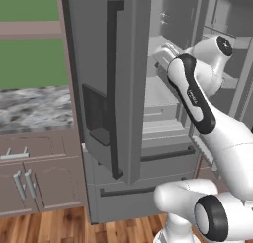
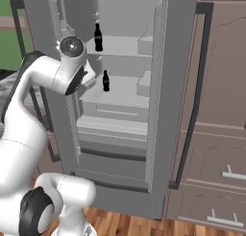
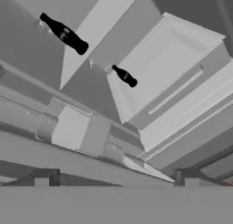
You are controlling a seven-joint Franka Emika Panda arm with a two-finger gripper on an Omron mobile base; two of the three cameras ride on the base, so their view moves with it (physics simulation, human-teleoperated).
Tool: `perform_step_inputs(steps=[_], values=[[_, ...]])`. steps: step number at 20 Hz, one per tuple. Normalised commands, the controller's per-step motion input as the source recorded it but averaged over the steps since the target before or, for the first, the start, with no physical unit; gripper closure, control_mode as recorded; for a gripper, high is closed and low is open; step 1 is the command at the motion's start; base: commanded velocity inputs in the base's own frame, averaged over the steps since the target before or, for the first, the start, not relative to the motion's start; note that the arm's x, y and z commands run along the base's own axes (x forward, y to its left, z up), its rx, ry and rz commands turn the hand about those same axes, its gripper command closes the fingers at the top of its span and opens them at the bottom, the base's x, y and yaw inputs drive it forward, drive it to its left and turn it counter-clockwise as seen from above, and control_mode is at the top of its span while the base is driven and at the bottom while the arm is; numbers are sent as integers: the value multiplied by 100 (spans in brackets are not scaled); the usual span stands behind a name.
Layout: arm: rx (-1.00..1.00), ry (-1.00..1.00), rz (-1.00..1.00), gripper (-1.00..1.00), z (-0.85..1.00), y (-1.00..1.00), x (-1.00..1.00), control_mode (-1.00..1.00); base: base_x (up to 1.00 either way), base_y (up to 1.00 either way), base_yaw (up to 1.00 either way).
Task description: Open the fridge, grab two sodas, and place both sodas inside the bowl with ice on the dining counter.
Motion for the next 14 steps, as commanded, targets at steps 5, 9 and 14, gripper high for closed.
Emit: perform_step_inputs(steps=[5, 9, 14], values=[[20, 5, 4, -100, -8, -6, 68, -100, 0, 0, 0], [20, 5, 5, -100, -6, 3, 48, -100, 0, 0, 0], [16, 3, 9, -100, -5, 30, 13, -100, 0, 0, 0]])
